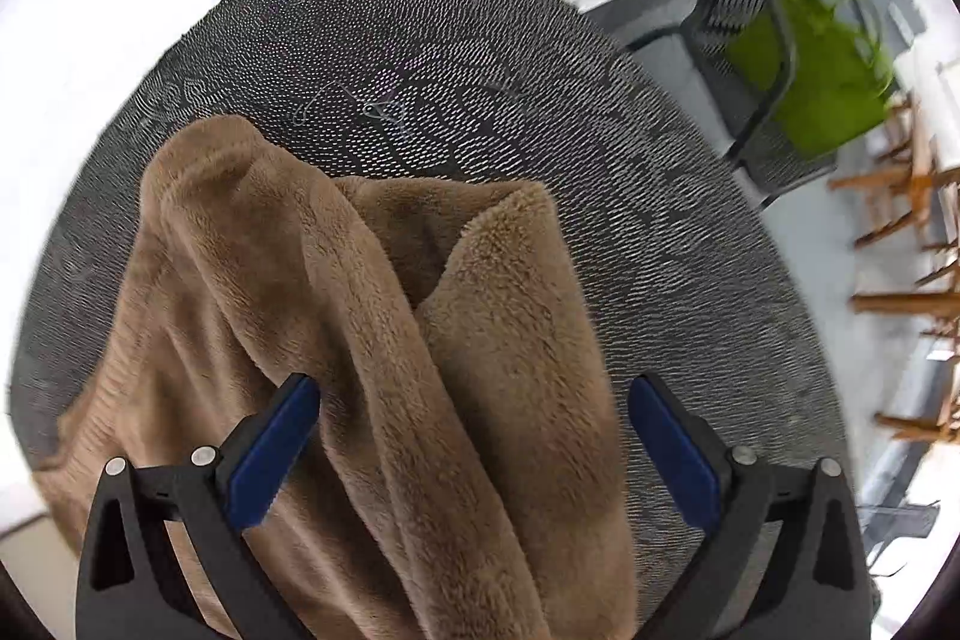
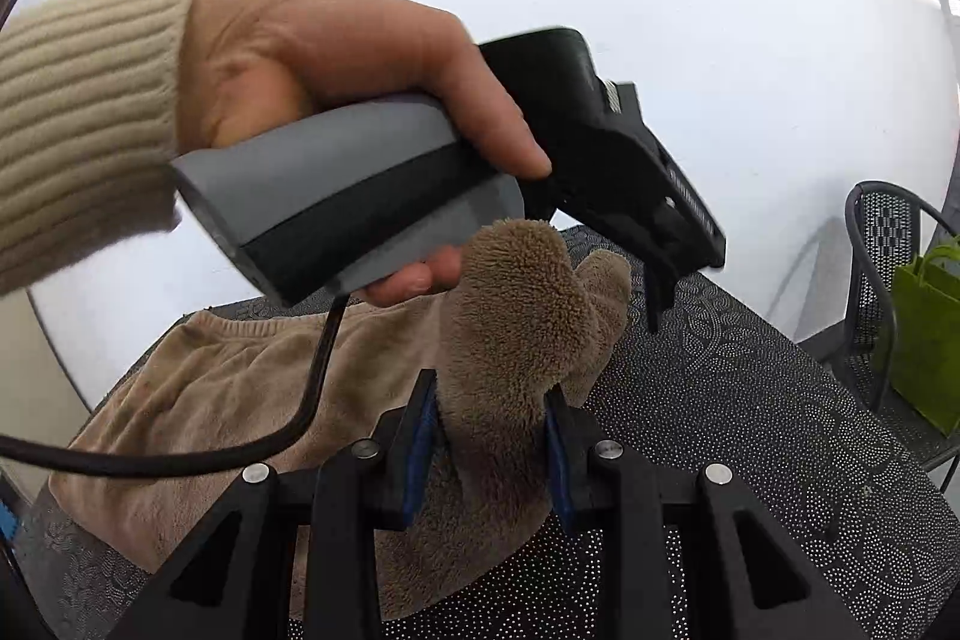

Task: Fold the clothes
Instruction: 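Grasp the blanket edge with the right gripper while the left gripper grasps beside it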

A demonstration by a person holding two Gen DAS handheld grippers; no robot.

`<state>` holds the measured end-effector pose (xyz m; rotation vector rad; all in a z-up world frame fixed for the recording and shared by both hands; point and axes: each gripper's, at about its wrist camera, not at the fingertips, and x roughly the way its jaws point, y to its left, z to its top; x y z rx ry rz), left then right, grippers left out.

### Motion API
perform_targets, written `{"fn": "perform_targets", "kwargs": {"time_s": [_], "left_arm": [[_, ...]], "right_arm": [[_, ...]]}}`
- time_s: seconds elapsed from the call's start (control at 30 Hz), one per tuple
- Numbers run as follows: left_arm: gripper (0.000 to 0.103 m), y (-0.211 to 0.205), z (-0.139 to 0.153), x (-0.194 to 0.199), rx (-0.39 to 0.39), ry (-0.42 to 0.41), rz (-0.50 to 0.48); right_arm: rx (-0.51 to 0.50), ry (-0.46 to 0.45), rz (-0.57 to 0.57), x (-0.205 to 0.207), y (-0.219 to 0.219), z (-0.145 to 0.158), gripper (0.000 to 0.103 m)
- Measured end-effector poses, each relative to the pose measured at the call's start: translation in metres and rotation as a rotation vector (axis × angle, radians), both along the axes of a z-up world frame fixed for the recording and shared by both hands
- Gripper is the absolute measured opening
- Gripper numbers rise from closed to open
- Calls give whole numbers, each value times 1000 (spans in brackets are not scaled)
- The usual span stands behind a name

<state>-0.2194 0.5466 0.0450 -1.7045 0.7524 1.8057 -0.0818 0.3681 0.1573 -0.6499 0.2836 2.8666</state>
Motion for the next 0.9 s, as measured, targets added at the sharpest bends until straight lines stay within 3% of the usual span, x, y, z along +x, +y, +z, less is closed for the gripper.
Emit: {"fn": "perform_targets", "kwargs": {"time_s": [0.07, 0.13, 0.2, 0.27, 0.3, 0.37, 0.53, 0.9], "left_arm": [[103, 4, -5, 2, -63, 51, -37], [103, 3, -4, 3, -58, 77, -49], [96, 0, 0, 4, -30, 93, -49], [70, -3, 3, 4, -13, 89, -58], [50, -6, 5, 4, -3, 87, -53], [38, -13, 15, 5, 21, 97, -51], [29, -33, 41, 10, 96, 116, -13], [28, -131, 91, -4, 370, 77, 170]], "right_arm": [[-1, 0, 1, 0, 1, -1, 34], [2, 1, 3, 0, 0, -1, 34], [4, 2, 5, 1, 0, -1, 34], [5, 1, 7, 0, 1, -2, 34], [3, -1, 9, 2, 0, -2, 34], [-1, -1, 11, 2, 3, -4, 34], [32, 17, 28, 4, 8, -8, 34], [85, 64, 69, 8, -8, 1, 34]]}}
